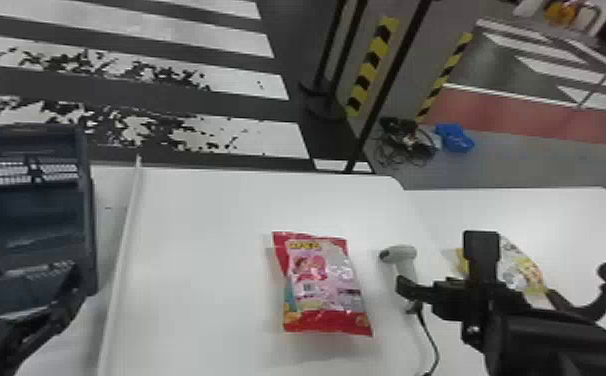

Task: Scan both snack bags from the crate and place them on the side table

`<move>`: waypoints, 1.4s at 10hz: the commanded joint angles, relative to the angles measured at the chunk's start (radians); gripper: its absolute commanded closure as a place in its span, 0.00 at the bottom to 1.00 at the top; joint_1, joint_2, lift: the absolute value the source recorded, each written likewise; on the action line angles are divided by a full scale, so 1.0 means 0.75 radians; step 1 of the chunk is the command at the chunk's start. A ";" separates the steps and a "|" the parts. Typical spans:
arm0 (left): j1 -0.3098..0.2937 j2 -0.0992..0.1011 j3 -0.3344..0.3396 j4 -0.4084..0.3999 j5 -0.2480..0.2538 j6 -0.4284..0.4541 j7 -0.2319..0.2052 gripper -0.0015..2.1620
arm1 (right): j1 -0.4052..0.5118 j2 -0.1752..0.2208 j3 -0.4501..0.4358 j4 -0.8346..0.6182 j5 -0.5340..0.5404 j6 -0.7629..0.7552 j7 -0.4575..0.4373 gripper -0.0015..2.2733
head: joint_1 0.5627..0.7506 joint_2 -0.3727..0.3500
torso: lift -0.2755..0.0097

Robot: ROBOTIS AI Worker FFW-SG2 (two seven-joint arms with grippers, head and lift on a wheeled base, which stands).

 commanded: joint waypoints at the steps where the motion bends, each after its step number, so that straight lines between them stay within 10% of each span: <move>1: 0.003 0.000 0.005 0.001 0.005 -0.005 0.000 0.04 | 0.024 0.007 -0.044 -0.075 -0.128 0.149 0.072 0.03 | 0.70 0.03 | 0.63; 4: 0.003 0.000 0.007 0.001 0.007 -0.005 0.000 0.04 | 0.038 0.013 -0.152 -0.110 -0.433 0.366 0.233 0.04 | 0.70 0.11 | 0.63; 14: 0.005 0.000 0.007 0.007 0.005 -0.005 0.000 0.04 | -0.083 -0.019 -0.021 0.121 -0.380 0.444 0.370 0.04 | 0.70 0.24 | 0.63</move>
